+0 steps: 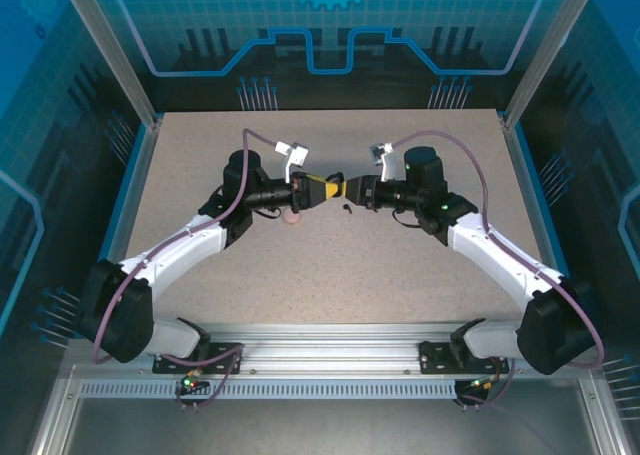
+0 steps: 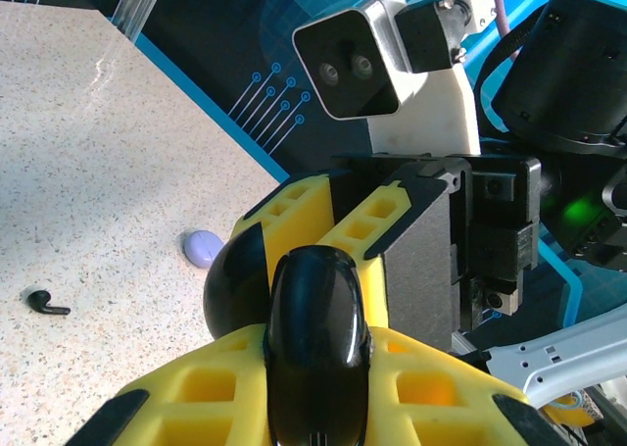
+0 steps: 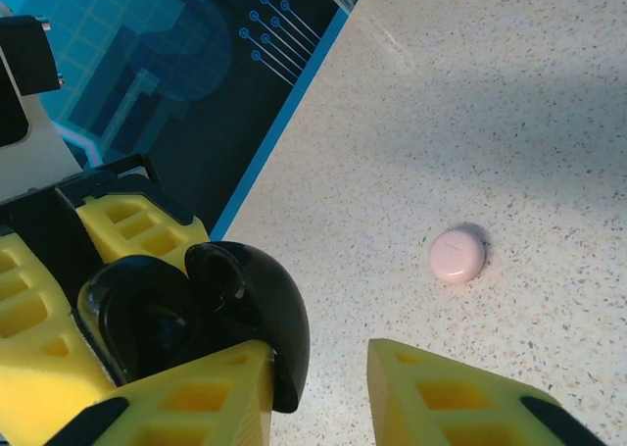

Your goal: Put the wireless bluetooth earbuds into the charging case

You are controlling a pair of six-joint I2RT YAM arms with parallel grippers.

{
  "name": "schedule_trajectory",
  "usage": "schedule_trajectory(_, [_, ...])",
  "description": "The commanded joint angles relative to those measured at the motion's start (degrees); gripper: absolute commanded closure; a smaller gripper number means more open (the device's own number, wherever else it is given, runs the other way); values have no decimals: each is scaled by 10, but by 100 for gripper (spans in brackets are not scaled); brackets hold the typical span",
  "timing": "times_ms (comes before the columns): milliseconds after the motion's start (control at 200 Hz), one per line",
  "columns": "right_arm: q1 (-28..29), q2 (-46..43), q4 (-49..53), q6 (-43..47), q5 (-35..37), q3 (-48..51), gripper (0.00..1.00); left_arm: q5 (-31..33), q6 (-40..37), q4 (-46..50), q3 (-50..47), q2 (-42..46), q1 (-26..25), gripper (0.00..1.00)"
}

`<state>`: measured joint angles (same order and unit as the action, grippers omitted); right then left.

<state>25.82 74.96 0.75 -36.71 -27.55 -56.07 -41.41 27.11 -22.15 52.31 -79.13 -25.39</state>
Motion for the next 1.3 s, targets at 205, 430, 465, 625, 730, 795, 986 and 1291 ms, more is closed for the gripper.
schedule_trajectory(205, [-8,24,-22,-2,-31,-16,83,-21,16,-21,9,13,-3,100])
schedule_trajectory(430, [-11,25,-18,0,-28,-28,96,-23,18,-21,9,8,-4,100])
schedule_trajectory(465, [-11,25,-14,3,-26,-32,99,-21,18,-21,9,6,-5,100])
schedule_trajectory(625, [-13,30,55,42,8,-68,100,30,9,-1,9,8,-4,55])
schedule_trajectory(730, [-17,43,143,116,55,-112,100,61,-28,43,25,20,1,26])
schedule_trajectory(795, [-21,58,196,173,86,-141,100,57,-54,78,43,24,12,17])
schedule_trajectory(986, [-34,91,294,341,152,-210,100,-19,-153,234,132,1,50,5])
schedule_trajectory(1291, [-32,130,410,497,103,-316,100,-125,-328,531,295,-112,70,8])
